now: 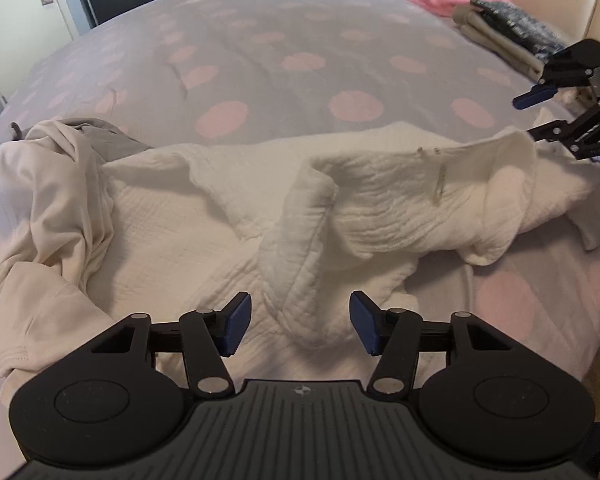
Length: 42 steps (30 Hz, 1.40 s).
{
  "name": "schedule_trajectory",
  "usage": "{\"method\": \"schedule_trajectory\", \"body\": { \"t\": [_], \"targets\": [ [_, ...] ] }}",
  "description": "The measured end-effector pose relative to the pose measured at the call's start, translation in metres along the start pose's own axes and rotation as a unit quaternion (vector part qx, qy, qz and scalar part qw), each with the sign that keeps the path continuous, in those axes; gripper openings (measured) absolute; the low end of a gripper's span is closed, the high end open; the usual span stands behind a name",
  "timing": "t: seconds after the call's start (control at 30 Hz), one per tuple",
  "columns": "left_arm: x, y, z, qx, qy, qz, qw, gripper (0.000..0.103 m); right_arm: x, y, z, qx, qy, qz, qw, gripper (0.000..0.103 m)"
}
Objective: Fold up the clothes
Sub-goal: 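Lift the white shirt by both shoulders and spread it over the bed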
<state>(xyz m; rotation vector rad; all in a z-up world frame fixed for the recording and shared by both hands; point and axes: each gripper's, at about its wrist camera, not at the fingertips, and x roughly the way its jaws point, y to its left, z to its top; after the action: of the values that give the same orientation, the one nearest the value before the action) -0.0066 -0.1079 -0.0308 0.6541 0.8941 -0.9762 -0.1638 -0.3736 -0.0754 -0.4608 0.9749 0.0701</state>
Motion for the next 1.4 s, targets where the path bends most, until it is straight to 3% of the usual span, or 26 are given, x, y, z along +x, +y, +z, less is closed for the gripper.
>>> {"method": "schedule_trajectory", "body": {
  "t": [0.23, 0.33, 0.37, 0.47, 0.6, 0.7, 0.93, 0.97, 1.07, 1.1, 1.23, 1.4],
  "targets": [
    [0.014, 0.002, 0.007, -0.012, 0.004, 0.036, 0.9993, 0.034, 0.02, 0.005, 0.006, -0.043, 0.008, 0.022, 0.999, 0.043],
    [0.02, 0.002, 0.008, -0.018, 0.008, 0.036, 0.9992, 0.029, 0.028, 0.001, 0.006, -0.022, 0.014, 0.028, 0.999, 0.043],
    [0.021, 0.002, 0.008, -0.019, 0.008, 0.037, 0.9991, 0.025, 0.03, 0.0, 0.006, -0.012, 0.013, 0.033, 0.999, 0.041],
    [0.023, 0.002, 0.008, -0.021, 0.01, 0.041, 0.9989, 0.015, 0.032, 0.003, 0.008, 0.012, 0.012, 0.058, 0.998, 0.018],
    [0.01, 0.011, 0.012, -0.059, -0.019, 0.069, 0.9957, 0.007, 0.01, 0.017, 0.013, -0.015, -0.01, 0.068, 0.998, 0.01],
    [-0.007, 0.022, 0.015, -0.096, -0.048, 0.089, 0.9902, 0.006, -0.014, 0.031, 0.016, -0.038, -0.028, 0.085, 0.995, 0.01],
    [-0.017, 0.03, 0.014, -0.118, -0.046, 0.115, 0.9853, 0.006, -0.047, 0.084, 0.004, -0.112, -0.032, 0.124, 0.985, 0.011],
    [-0.017, 0.028, 0.013, -0.114, -0.045, 0.117, 0.9855, 0.006, -0.048, 0.089, 0.003, -0.124, -0.031, 0.122, 0.984, 0.011],
    [-0.02, 0.023, 0.011, -0.106, -0.048, 0.119, 0.986, 0.006, -0.055, 0.097, 0.003, -0.146, -0.031, 0.104, 0.983, 0.031],
    [-0.021, 0.022, 0.011, -0.104, -0.051, 0.119, 0.9861, 0.006, -0.058, 0.097, 0.005, -0.151, -0.036, 0.099, 0.983, 0.033],
    [-0.023, 0.021, 0.011, -0.104, -0.054, 0.12, 0.9858, 0.006, -0.066, 0.103, 0.016, -0.162, -0.06, 0.088, 0.981, 0.034],
    [-0.021, 0.019, 0.009, -0.098, -0.052, 0.122, 0.9863, 0.006, -0.064, 0.13, 0.026, -0.243, -0.068, 0.053, 0.966, 0.04]
  ]
}}
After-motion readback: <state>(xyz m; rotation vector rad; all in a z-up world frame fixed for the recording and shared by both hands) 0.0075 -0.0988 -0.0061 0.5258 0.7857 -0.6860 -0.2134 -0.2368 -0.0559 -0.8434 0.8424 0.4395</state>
